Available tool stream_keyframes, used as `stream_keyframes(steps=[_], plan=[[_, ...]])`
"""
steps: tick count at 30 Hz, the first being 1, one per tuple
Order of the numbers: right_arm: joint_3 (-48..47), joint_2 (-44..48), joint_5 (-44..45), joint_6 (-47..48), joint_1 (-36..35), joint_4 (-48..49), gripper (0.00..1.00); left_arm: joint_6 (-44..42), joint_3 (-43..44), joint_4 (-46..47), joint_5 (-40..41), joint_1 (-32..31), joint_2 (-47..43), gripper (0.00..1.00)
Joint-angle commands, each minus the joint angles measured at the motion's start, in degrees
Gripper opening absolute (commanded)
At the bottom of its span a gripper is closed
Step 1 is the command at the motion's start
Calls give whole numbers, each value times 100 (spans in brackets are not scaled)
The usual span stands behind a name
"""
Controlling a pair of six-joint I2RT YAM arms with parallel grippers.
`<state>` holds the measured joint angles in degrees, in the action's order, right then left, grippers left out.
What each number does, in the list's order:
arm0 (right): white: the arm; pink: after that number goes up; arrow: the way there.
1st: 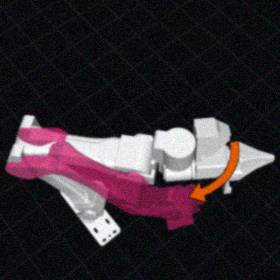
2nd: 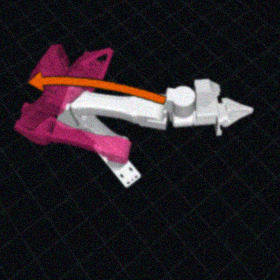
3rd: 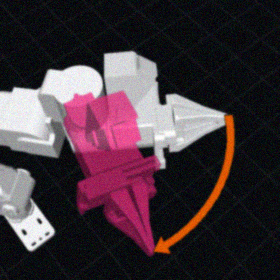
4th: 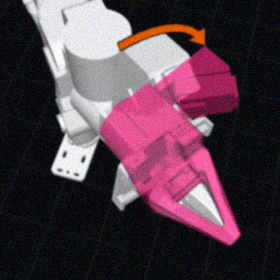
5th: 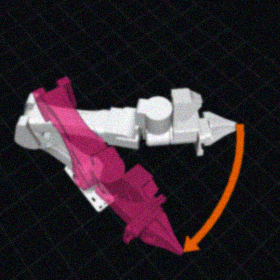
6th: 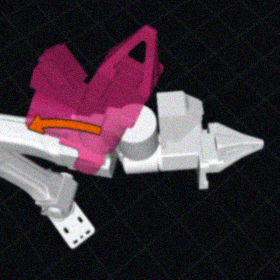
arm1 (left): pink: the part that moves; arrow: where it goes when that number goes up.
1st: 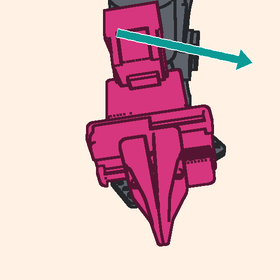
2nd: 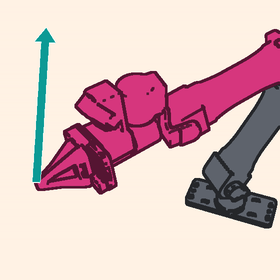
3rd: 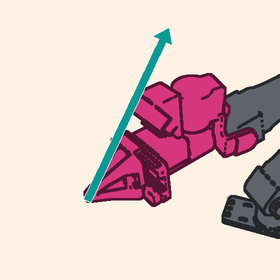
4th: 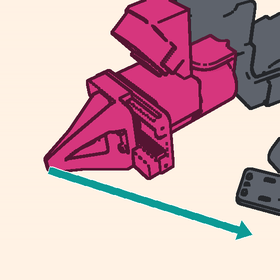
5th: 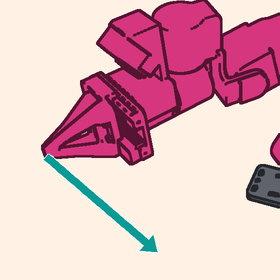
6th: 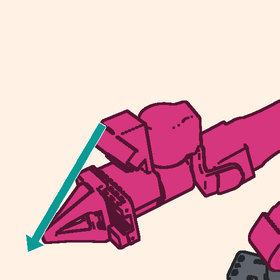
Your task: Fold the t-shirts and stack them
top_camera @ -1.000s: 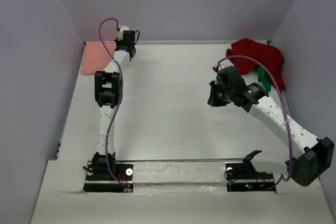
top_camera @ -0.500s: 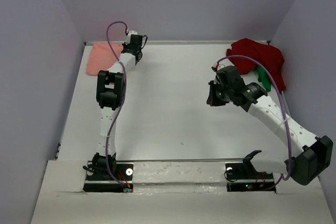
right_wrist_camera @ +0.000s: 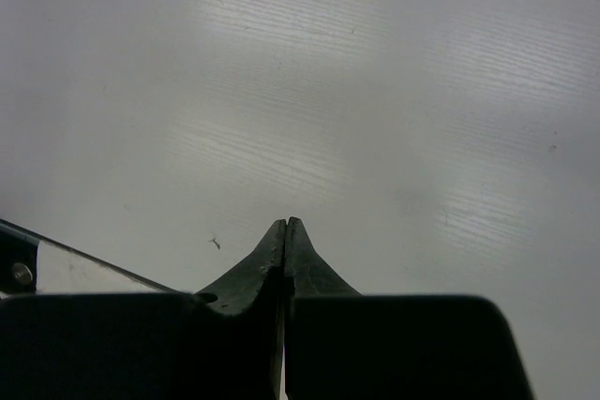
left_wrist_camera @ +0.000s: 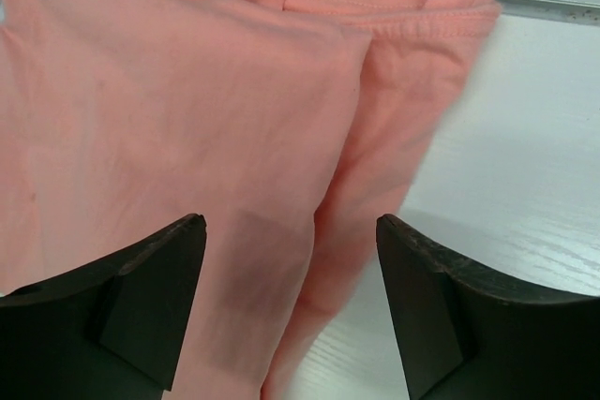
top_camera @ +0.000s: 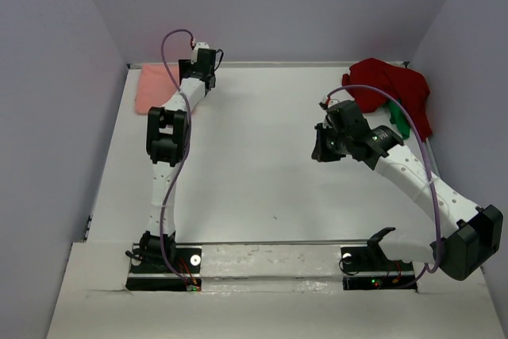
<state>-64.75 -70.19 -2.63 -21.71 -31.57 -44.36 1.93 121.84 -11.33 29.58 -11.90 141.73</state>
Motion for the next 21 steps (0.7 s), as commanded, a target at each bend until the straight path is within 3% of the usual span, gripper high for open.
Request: stream_keyframes(steps=[1, 4, 6, 8, 11, 12, 13, 21], plan=[[-29, 41, -106, -35, -33, 305, 0, 175, -257, 218, 187, 4, -839, 85], [24, 67, -97, -70, -33, 331, 0, 307, -495, 447, 22, 82, -1103, 85], [50, 128, -62, -70, -33, 314, 0, 343, -154, 343, -277, 231, -947, 73], [68, 146, -44, -44, -33, 305, 0, 412, 721, -218, -821, 372, -675, 55], [68, 138, 8, -35, -33, 252, 0, 474, 1132, -537, -1252, 601, -392, 9], [77, 129, 17, -35, -33, 235, 0, 475, 1062, -476, -1358, 627, -427, 9], [85, 129, 43, -35, -33, 235, 0, 475, 991, -397, -1515, 697, -488, 0], [42, 85, 70, 1, -33, 226, 0, 703, 1350, -835, -2166, 1058, -103, 0]])
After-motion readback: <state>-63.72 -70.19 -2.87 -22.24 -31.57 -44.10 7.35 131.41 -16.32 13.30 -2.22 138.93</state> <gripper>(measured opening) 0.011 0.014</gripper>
